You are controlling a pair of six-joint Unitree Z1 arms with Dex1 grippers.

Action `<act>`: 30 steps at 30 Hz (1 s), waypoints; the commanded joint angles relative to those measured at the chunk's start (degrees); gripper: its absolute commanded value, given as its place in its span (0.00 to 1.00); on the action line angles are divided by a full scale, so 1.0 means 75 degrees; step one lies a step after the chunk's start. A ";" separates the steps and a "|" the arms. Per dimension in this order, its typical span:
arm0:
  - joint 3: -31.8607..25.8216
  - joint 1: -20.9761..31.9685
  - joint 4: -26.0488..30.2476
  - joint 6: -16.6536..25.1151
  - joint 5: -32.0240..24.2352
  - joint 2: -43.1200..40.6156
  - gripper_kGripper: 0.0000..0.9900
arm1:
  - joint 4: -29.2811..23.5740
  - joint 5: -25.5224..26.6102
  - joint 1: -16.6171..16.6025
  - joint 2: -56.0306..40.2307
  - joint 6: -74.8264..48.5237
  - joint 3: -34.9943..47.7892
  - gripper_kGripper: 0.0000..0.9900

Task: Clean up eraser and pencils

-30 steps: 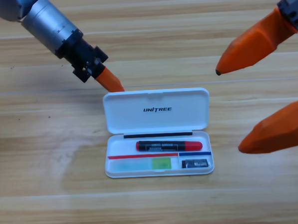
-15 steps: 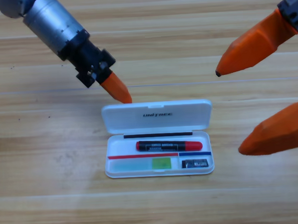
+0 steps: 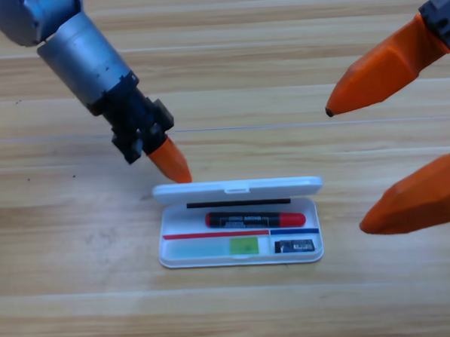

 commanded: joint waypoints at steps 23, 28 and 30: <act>0.2074 -0.1204 -0.2166 -0.0733 0.1498 -0.0970 0.00 | -0.0095 0.0156 -0.0124 0.0035 0.0176 0.0170 1.00; 0.2098 -0.1321 -0.2295 -0.0663 0.1521 -0.0888 0.00 | -0.0095 0.0168 -0.0124 0.0047 0.0187 0.0170 1.00; 0.2109 -0.1345 -0.2307 -0.0639 0.1533 -0.0865 0.00 | -0.0095 0.0168 -0.0124 0.0047 0.0187 0.0170 1.00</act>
